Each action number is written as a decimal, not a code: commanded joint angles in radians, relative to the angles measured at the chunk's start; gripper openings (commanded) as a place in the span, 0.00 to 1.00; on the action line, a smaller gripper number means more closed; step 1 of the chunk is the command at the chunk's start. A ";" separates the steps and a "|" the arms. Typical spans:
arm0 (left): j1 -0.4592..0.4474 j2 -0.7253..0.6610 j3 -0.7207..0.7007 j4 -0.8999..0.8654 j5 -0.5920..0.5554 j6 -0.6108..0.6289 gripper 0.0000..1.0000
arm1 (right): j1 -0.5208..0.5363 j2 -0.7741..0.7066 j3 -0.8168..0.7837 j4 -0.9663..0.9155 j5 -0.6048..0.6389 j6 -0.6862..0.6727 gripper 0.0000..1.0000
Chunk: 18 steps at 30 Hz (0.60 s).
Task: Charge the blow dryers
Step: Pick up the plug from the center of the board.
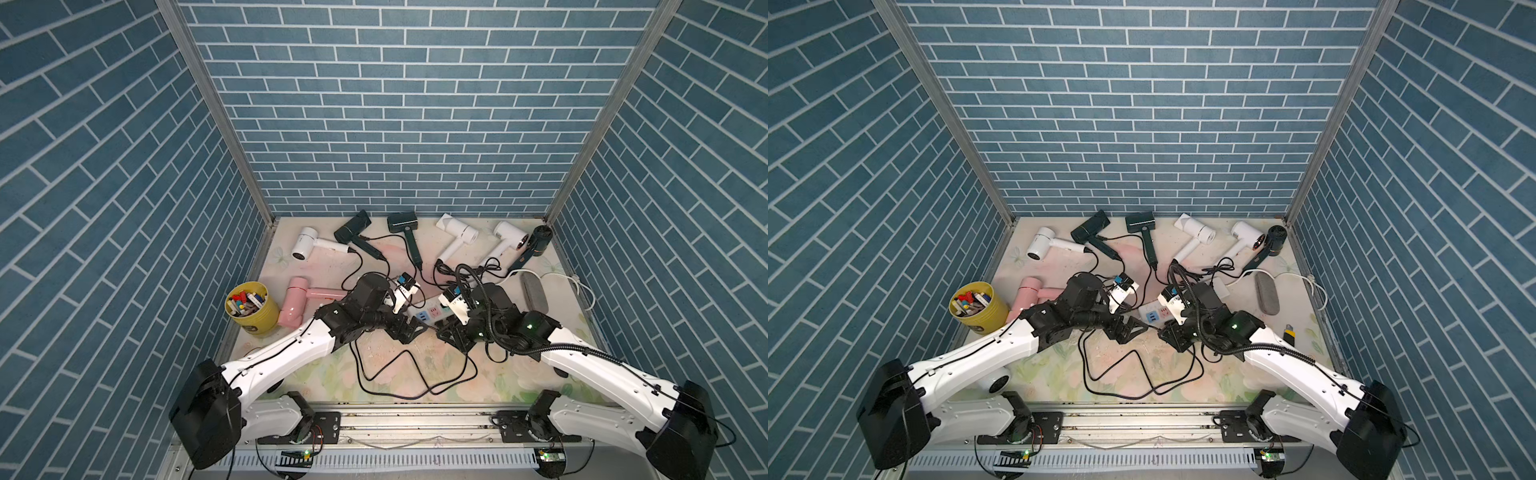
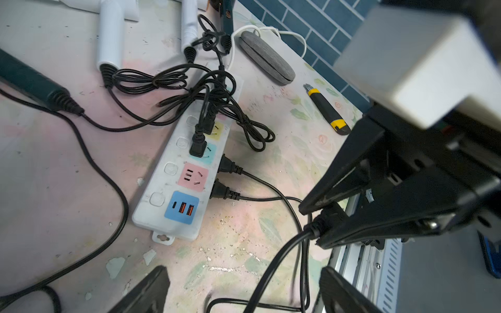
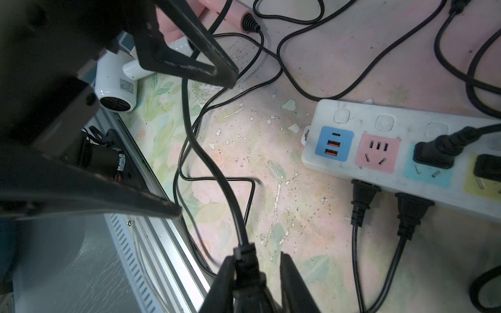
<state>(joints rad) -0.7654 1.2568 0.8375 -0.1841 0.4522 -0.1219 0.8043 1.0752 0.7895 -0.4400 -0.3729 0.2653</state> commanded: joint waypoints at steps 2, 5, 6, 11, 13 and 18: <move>-0.003 0.060 0.050 -0.032 0.070 0.098 0.91 | -0.011 -0.013 -0.012 0.029 -0.095 0.009 0.14; -0.002 0.103 0.083 -0.059 0.102 0.118 0.90 | -0.013 -0.016 -0.013 0.031 -0.106 0.013 0.14; -0.003 0.117 0.092 -0.068 0.115 0.122 0.89 | -0.014 -0.018 -0.013 0.027 -0.103 0.014 0.14; -0.002 0.133 0.092 -0.072 0.152 0.122 0.74 | -0.026 -0.035 -0.022 0.023 -0.080 0.022 0.14; -0.002 0.125 0.087 -0.066 0.157 0.119 0.65 | -0.028 -0.035 -0.024 0.022 -0.069 0.023 0.15; -0.003 0.095 0.067 -0.060 0.162 0.108 0.46 | -0.036 -0.030 -0.032 0.017 -0.046 0.026 0.15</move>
<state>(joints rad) -0.7654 1.3811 0.9115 -0.2344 0.5926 -0.0170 0.7753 1.0580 0.7666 -0.4294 -0.4305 0.2836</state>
